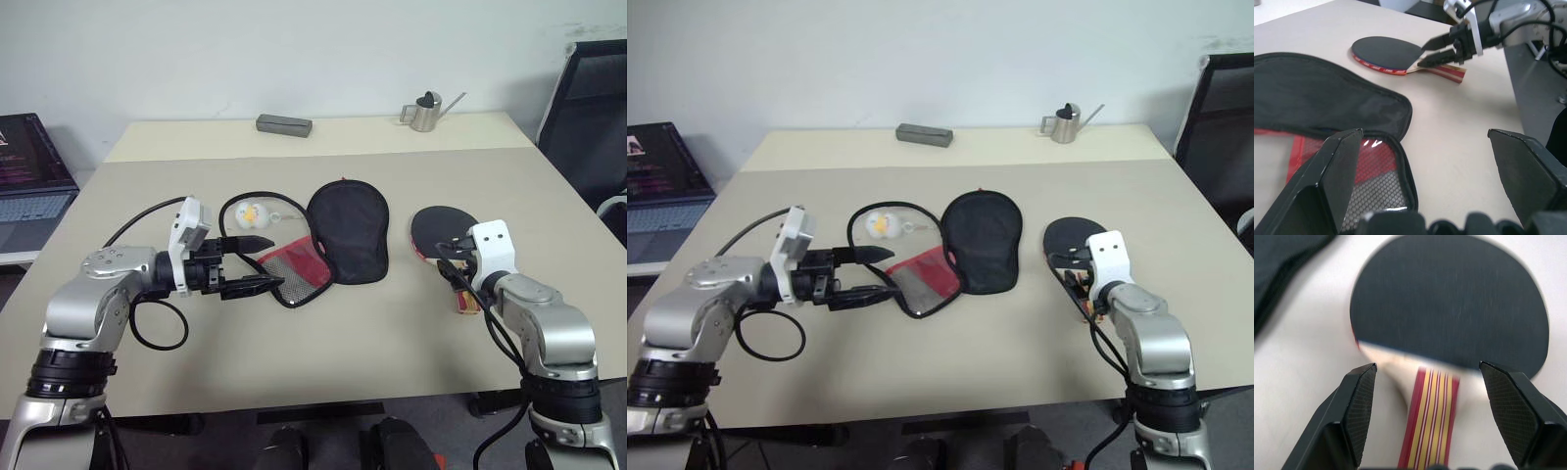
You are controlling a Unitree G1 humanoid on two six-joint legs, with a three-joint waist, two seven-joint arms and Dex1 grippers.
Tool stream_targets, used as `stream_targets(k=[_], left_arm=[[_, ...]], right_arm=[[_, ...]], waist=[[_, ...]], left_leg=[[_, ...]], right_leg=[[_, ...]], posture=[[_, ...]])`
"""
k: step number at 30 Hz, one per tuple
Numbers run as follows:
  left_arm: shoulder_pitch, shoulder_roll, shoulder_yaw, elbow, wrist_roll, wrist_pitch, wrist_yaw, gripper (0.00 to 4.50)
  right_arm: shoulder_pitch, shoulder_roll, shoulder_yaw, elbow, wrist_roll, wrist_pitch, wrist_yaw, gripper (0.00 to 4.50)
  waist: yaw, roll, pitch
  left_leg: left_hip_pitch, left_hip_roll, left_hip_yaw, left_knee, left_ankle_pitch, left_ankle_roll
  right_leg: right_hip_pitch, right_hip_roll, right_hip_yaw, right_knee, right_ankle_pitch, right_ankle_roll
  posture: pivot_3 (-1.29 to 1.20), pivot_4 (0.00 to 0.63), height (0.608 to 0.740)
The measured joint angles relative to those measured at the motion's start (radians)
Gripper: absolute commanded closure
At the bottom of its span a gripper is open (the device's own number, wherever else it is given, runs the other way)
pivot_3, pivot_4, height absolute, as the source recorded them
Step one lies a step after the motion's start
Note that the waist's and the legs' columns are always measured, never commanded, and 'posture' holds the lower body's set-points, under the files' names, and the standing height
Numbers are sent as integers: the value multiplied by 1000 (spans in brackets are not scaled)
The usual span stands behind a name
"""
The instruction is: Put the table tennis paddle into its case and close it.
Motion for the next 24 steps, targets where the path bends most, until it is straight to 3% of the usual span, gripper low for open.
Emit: stream_targets(k=[19, 24], left_arm=[[-66, 0, -41, 45, 41, -20, -76, 0], [-66, 0, -41, 47, 51, -21, -82, 0]], right_arm=[[64, 104, -47, -35, 11, 35, -103, 845], [54, 121, -51, 10, 33, 23, -101, 2311]], waist=[[-2, -4, -2], [-1, -9, -6]], left_leg=[[2, 0, 0, 1, 0, 0], [9, 2, -2, 1, 0, 0]], right_leg=[[1, 1, 0, 0, 0, 0], [11, 5, -1, -5, -1, 1]], posture=[[0, 150, 740], [0, 150, 740]])
